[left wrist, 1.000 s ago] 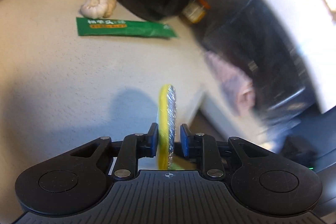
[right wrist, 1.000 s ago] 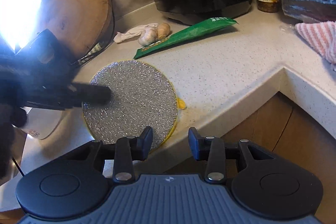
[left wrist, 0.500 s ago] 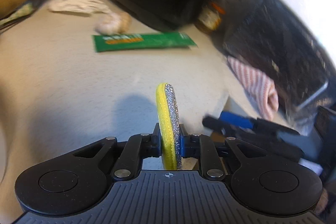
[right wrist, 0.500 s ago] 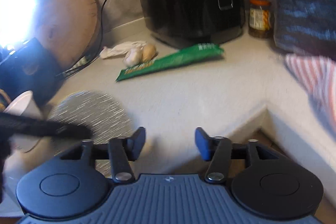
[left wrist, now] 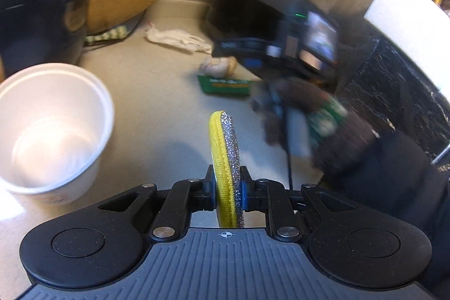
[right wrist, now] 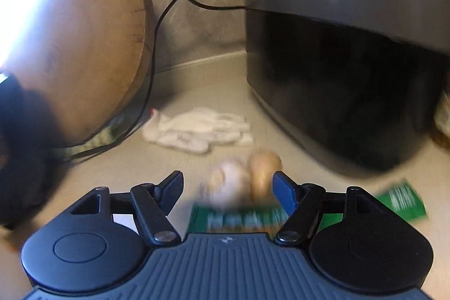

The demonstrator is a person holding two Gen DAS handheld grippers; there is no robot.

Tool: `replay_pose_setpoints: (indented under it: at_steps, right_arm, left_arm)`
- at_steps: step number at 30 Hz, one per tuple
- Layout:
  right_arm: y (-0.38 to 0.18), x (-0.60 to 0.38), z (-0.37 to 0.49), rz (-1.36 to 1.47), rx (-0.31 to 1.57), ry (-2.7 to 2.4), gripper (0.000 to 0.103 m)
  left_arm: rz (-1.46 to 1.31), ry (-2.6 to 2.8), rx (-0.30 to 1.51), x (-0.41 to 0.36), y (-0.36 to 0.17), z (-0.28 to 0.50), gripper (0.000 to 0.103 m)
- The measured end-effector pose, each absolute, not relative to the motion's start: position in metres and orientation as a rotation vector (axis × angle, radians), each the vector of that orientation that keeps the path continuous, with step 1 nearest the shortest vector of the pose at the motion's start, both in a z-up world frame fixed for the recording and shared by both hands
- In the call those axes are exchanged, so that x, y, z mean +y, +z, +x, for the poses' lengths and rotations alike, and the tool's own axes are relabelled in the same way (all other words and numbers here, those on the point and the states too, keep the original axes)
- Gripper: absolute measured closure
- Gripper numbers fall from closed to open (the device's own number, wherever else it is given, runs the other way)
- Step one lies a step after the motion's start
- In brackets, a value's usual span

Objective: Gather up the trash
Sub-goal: 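Grasp the white garlic bulb with the right gripper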

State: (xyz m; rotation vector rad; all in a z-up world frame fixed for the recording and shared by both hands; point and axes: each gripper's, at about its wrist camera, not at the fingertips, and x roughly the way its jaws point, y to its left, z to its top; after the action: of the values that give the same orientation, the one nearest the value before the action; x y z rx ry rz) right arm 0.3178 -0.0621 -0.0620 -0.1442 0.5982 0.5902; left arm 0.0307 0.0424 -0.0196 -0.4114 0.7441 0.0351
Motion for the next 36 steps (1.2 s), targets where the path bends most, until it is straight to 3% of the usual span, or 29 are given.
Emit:
replay_pose_setpoints:
  at_steps: [4, 12, 22, 36]
  right_arm:
    - [-0.078, -0.024, 0.321, -0.351, 0.513, 0.562, 0.033]
    - [-0.1, -0.022, 0.327, -0.316, 0.656, 0.651, 0.049]
    - [-0.083, -0.035, 0.329, -0.251, 0.714, 0.613, 0.05]
    - [-0.016, -0.17, 0.182, 0.03, 0.644, 0.637, 0.05]
  left_arm:
    - [-0.39, 0.058, 0.712, 0.046, -0.013, 0.016, 0.084]
    - [-0.436, 0.104, 0.708, 0.06, -0.014, 0.002, 0.084]
    - [-0.439, -0.005, 0.717, 0.057, -0.018, 0.008, 0.084]
    - [-0.386, -0.13, 0.748, 0.05, -0.02, 0.035, 0.084]
